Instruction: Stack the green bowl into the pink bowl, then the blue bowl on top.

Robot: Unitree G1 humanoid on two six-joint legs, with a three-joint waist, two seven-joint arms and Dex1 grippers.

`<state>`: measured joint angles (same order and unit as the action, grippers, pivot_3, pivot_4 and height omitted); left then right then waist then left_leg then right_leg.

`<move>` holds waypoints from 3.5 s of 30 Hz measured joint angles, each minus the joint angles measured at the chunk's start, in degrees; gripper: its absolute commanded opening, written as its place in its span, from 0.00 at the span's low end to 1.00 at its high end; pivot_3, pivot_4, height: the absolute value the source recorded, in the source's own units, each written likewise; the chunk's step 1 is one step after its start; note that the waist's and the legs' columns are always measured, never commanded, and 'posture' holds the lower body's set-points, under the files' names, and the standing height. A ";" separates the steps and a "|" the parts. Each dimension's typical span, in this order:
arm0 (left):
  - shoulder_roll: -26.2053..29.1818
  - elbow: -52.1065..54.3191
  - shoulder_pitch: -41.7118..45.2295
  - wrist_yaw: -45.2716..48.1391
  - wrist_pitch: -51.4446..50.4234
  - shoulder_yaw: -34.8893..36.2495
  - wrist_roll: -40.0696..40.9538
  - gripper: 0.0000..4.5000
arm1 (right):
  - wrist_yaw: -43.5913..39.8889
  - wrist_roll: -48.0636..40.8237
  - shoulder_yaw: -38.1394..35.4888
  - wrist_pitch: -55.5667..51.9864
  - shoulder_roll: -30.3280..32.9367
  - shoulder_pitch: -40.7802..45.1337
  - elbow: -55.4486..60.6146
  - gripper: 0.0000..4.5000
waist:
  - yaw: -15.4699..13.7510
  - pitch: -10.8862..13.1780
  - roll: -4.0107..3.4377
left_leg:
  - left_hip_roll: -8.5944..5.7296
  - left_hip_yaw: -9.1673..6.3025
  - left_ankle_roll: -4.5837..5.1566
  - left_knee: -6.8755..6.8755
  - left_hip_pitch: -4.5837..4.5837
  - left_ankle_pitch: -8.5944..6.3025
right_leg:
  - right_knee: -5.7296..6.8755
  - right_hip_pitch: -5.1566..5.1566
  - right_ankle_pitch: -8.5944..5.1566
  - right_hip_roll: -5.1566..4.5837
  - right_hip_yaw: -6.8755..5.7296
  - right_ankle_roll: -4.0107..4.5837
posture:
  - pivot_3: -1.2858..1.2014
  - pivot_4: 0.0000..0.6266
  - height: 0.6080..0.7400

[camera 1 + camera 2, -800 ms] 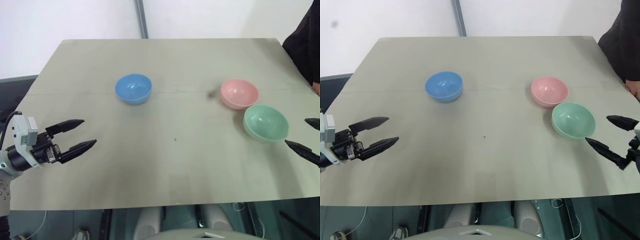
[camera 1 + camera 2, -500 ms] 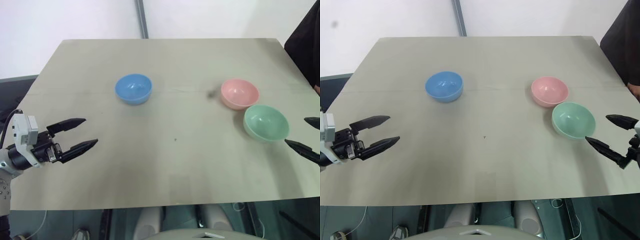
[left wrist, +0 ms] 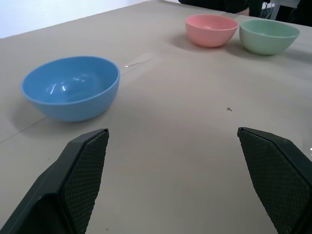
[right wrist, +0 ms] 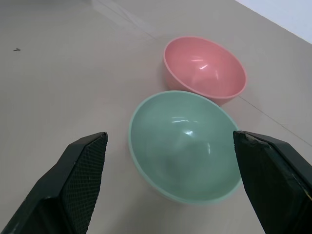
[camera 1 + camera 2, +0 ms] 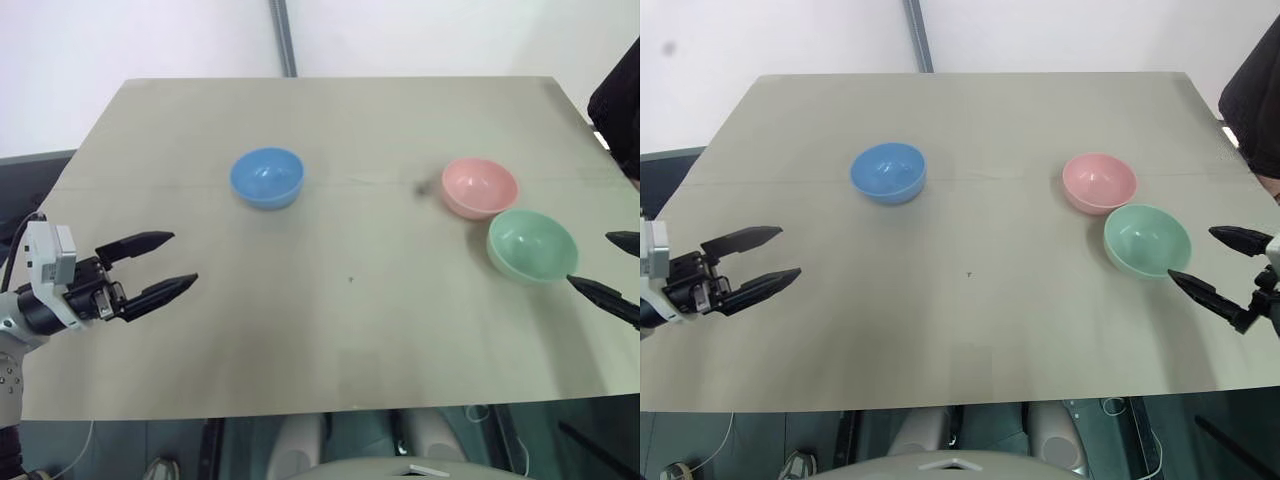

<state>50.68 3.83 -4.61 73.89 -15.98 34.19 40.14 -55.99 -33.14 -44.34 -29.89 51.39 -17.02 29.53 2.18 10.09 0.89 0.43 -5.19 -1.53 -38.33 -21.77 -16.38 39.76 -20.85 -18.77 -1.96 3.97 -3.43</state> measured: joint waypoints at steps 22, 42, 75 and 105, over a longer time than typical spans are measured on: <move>-8.42 16.30 9.15 -16.04 -9.76 -12.48 3.83 0.99 | 22.71 15.04 45.62 -22.66 -1.03 42.84 -3.80 1.00 | 0.48 0.09 -0.10 | -0.06 -0.10 -0.10 0.01 -0.31 0.06 | 0.01 -0.50 0.01 0.03 0.22 0.00 | 0.52 0.24 1.00; -9.05 24.83 3.23 -14.26 -3.77 -15.48 0.68 1.00 | 19.63 29.88 64.11 -20.61 -10.84 63.60 -36.30 0.01 | 0.35 0.11 -0.13 | -0.08 -0.16 -0.22 -0.07 -1.08 0.14 | 0.11 -1.19 0.01 -0.03 0.12 -0.01 | 0.52 0.24 1.00; -1.85 2.77 -3.25 9.78 4.50 -3.73 2.42 1.00 | -2.30 24.73 72.14 1.48 -14.58 48.73 -1.25 0.01 | 0.38 0.14 -0.18 | -0.05 -0.53 -0.07 -0.12 -0.94 0.05 | 0.10 -0.98 0.01 -0.02 -0.20 0.00 | 0.52 0.24 1.00; -1.93 9.44 2.90 5.88 -0.03 -7.97 4.65 1.00 | 0.75 4.24 45.45 -22.19 -7.50 45.14 7.97 0.98 | -0.30 0.14 -0.18 | -0.13 -0.69 -0.05 -0.11 -1.01 0.04 | 0.06 -0.91 0.01 -0.09 -0.35 0.00 | 0.52 0.24 1.00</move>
<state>48.74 13.27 -1.71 79.77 -16.01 26.22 44.79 -55.25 -28.90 1.11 -52.08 43.89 28.12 37.50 1.88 10.23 0.71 0.30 -5.88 -1.58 -38.44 -22.79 -16.34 39.82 -21.75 -18.76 -2.05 3.62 -3.43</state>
